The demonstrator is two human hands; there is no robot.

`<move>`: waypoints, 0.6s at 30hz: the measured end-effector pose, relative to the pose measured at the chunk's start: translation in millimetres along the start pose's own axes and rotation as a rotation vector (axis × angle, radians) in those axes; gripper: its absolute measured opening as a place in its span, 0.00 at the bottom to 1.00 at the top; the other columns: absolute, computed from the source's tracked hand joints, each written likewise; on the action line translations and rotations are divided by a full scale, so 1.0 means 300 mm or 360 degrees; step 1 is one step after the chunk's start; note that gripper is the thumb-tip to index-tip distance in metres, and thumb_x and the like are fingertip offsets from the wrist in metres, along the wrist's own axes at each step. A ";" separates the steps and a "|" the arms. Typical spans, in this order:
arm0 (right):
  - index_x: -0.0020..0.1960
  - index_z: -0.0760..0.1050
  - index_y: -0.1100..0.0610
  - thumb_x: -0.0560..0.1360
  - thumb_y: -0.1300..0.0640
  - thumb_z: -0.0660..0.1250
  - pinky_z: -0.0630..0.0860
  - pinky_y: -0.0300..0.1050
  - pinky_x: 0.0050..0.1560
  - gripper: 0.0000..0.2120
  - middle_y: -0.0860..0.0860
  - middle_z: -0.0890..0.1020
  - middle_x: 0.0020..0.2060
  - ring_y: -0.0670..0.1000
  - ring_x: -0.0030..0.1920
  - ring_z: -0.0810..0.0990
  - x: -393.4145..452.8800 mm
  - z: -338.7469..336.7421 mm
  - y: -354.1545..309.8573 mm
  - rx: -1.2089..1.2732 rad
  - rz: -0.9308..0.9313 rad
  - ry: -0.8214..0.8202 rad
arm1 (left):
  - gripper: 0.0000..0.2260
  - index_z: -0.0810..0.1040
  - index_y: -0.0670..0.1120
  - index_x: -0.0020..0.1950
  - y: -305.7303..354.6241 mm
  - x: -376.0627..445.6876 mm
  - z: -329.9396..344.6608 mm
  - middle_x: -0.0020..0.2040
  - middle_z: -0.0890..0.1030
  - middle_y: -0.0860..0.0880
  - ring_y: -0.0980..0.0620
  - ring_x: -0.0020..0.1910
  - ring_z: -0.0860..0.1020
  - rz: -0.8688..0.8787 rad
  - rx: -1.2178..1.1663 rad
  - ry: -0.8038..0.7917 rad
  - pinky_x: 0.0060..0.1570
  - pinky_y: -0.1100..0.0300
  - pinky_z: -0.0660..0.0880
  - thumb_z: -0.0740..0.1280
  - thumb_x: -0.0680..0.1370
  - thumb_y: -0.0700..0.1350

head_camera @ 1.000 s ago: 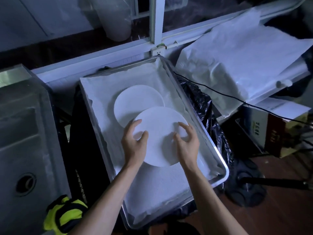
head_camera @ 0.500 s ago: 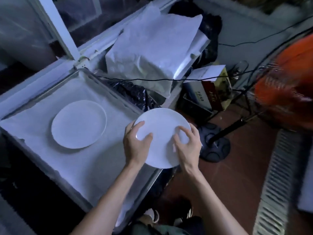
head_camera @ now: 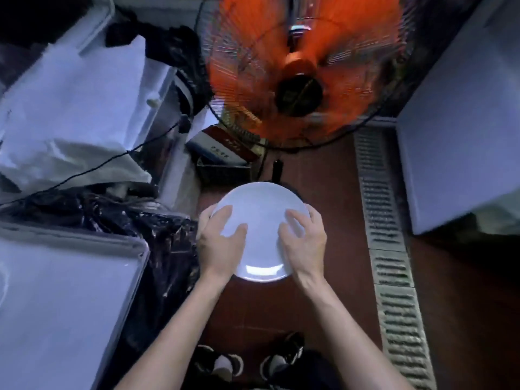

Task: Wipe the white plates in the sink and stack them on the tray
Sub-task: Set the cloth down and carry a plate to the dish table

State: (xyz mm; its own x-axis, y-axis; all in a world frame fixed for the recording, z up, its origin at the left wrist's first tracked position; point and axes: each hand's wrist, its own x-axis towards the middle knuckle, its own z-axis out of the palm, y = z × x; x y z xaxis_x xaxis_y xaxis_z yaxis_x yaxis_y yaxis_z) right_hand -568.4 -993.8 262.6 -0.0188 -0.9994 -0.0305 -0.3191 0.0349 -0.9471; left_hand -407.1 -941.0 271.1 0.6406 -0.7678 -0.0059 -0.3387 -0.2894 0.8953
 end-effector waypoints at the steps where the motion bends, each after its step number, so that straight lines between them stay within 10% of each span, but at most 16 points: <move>1: 0.59 0.82 0.51 0.70 0.51 0.70 0.69 0.25 0.56 0.18 0.31 0.71 0.62 0.32 0.63 0.71 0.020 -0.073 0.029 0.0013 0.0019 0.0040 | 0.19 0.82 0.46 0.64 0.037 -0.020 0.072 0.65 0.74 0.54 0.54 0.62 0.77 -0.0003 -0.0022 -0.0046 0.64 0.56 0.75 0.76 0.73 0.41; 5: 0.60 0.82 0.50 0.73 0.53 0.71 0.66 0.33 0.64 0.15 0.43 0.71 0.69 0.45 0.68 0.72 0.079 -0.348 0.137 -0.0138 0.0072 0.0239 | 0.19 0.81 0.52 0.62 0.167 -0.105 0.337 0.64 0.72 0.58 0.63 0.59 0.72 0.0106 0.0015 -0.0229 0.51 0.80 0.65 0.76 0.72 0.44; 8: 0.60 0.83 0.52 0.74 0.55 0.72 0.59 0.23 0.63 0.15 0.49 0.71 0.71 0.48 0.70 0.71 0.095 -0.550 0.210 -0.0203 0.0136 0.0424 | 0.19 0.80 0.58 0.61 0.265 -0.179 0.518 0.64 0.71 0.63 0.67 0.56 0.69 0.0146 0.0061 -0.0422 0.51 0.72 0.65 0.75 0.71 0.48; 11: 0.61 0.83 0.53 0.75 0.57 0.72 0.68 0.41 0.69 0.15 0.51 0.71 0.72 0.49 0.71 0.69 0.091 -0.736 0.271 -0.0206 0.0189 0.0610 | 0.18 0.81 0.55 0.61 0.351 -0.256 0.691 0.64 0.72 0.63 0.68 0.58 0.71 0.0225 0.0048 -0.0585 0.58 0.66 0.67 0.76 0.71 0.48; 18: 0.59 0.83 0.55 0.73 0.60 0.72 0.70 0.40 0.65 0.15 0.48 0.73 0.67 0.48 0.68 0.72 0.054 -1.102 0.400 -0.0189 0.0358 0.1113 | 0.18 0.83 0.55 0.59 0.513 -0.432 1.084 0.62 0.72 0.63 0.78 0.56 0.69 0.0449 0.0053 -0.1070 0.51 0.84 0.61 0.77 0.70 0.46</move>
State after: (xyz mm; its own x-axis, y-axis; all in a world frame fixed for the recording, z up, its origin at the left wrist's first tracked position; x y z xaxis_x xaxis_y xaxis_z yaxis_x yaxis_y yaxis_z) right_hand -920.3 -1003.2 254.2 -0.6819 -0.7309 0.0289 -0.3363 0.2782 -0.8997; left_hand -766.2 -1071.9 264.8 -0.0322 -0.9977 -0.0589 -0.4560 -0.0377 0.8892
